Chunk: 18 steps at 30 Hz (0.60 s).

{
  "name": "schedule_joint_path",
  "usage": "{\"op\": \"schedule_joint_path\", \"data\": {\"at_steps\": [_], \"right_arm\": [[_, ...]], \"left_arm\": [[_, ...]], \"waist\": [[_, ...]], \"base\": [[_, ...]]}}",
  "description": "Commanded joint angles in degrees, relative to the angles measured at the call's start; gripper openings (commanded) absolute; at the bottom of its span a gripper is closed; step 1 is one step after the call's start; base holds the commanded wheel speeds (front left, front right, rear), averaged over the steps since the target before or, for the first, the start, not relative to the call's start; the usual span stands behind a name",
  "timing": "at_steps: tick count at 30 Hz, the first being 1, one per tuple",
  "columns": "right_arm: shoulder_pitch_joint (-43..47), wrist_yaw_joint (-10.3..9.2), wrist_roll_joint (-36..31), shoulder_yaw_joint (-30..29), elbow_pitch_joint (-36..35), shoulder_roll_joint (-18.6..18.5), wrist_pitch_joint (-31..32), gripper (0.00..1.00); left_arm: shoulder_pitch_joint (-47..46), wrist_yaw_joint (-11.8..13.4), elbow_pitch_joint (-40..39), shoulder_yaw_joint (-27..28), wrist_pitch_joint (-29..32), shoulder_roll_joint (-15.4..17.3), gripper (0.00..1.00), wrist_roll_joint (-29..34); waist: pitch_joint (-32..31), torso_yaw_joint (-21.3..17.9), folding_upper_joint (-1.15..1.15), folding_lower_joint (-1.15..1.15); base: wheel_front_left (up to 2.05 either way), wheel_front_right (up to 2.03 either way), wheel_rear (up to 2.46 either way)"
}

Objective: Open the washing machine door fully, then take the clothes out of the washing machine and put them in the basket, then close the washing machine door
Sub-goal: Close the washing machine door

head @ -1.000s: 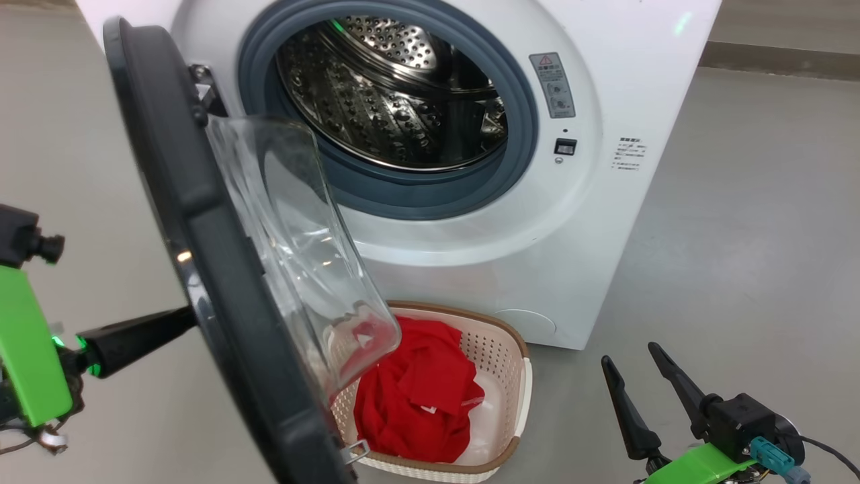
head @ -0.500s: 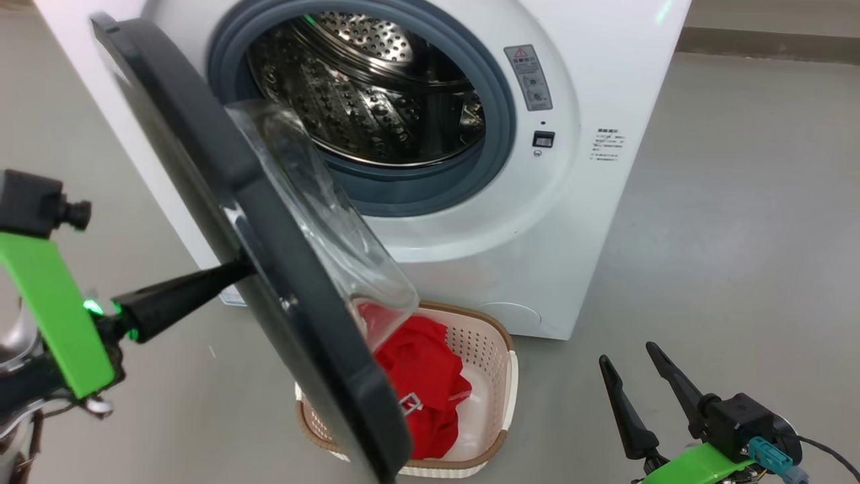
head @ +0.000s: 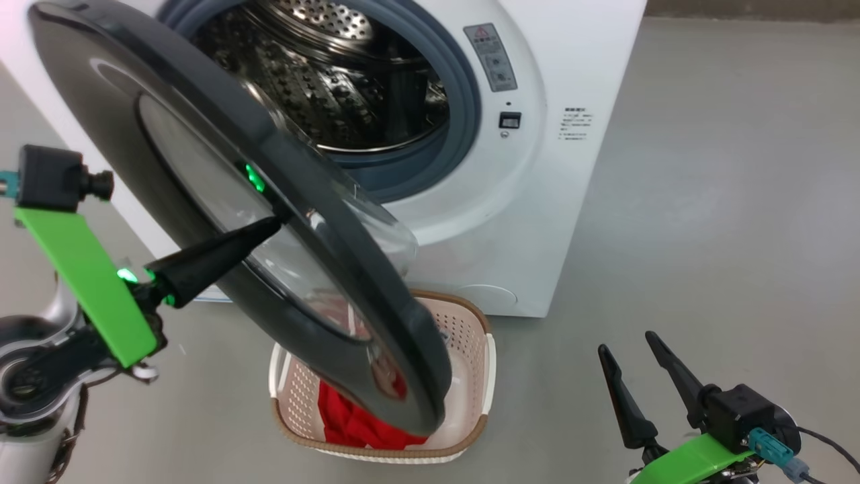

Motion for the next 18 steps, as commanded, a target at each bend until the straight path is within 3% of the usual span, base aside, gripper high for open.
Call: {"op": "schedule_joint_path", "data": {"at_steps": [1, 18], "right_arm": [[-2.4, 0.35, -0.1, 0.9, -1.5, 0.0, -0.4, 1.0], [-4.0, 0.35, -0.3, 0.5, -1.7, 0.3, -0.4, 1.0]], "left_arm": [[-3.5, -0.4, -1.0, 1.9, -0.8, 1.9, 0.0, 0.9], [-9.6, -0.4, 3.8, -5.9, -13.8, -0.8, 0.0, 4.1]], "waist": [[0.7, -0.7, 0.0, 0.0], [2.8, -3.6, 0.0, 0.0]], "base": [[0.0, 0.0, 0.0], [0.0, 0.0, 0.0]]}}
